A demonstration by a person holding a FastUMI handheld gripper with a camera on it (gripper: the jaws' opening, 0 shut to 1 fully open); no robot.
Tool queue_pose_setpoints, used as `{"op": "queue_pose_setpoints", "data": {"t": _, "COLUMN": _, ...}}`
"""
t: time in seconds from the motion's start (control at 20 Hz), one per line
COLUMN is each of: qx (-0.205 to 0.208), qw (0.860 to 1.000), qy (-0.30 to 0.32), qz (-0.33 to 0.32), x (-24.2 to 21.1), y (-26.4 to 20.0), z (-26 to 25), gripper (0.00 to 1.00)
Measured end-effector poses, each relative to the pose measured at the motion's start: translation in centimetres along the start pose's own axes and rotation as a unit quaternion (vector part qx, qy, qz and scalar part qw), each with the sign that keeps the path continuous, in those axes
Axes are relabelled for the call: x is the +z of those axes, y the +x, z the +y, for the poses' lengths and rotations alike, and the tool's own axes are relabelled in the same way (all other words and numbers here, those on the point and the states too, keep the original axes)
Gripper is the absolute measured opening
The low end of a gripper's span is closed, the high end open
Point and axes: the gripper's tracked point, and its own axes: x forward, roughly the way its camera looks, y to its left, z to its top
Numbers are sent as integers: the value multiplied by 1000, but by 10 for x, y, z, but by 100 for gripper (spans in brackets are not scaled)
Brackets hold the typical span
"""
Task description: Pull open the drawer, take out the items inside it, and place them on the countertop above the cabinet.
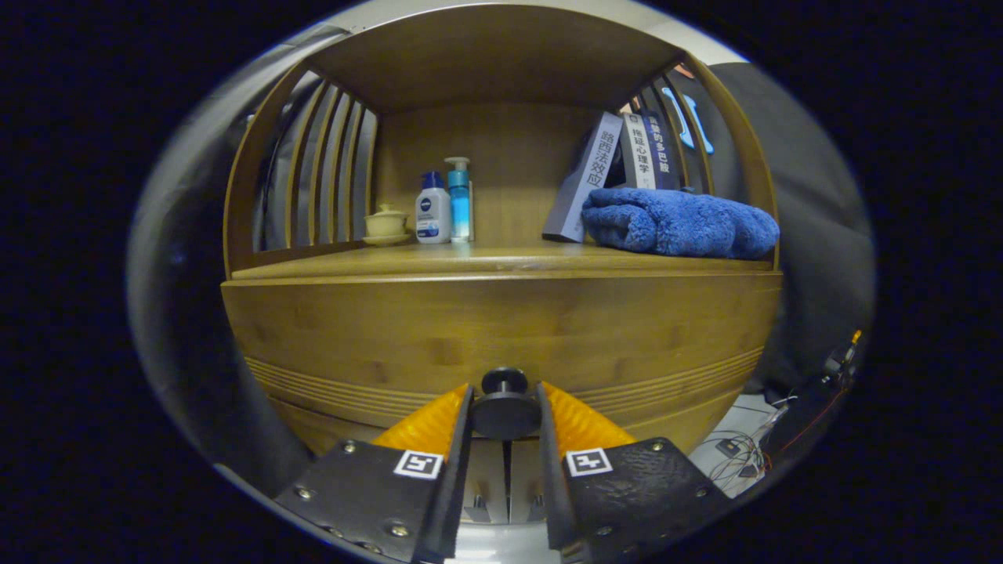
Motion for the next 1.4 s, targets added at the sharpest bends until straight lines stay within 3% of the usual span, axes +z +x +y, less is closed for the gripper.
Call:
{"op": "queue_pose_setpoints", "data": {"t": 0.15, "qx": -1, "qw": 1000, "qy": -1, "qz": -18, "x": 1, "y": 1, "z": 0, "gripper": 39}}
{"op": "queue_pose_setpoints", "data": {"t": 0.35, "qx": 16, "qw": 1000, "qy": 14, "qz": 3, "x": -2, "y": -6, "z": 2, "gripper": 30}}
{"op": "queue_pose_setpoints", "data": {"t": 0.55, "qx": -7, "qw": 1000, "qy": 29, "qz": -8, "x": -9, "y": -49, "z": -1, "gripper": 30}}
{"op": "queue_pose_setpoints", "data": {"t": 1.15, "qx": 5, "qw": 999, "qy": 33, "qz": -3, "x": -37, "y": -172, "z": -8, "gripper": 30}}
{"op": "queue_pose_setpoints", "data": {"t": 1.4, "qx": 6, "qw": 999, "qy": 36, "qz": 11, "x": -45, "y": -187, "z": -9, "gripper": 30}}
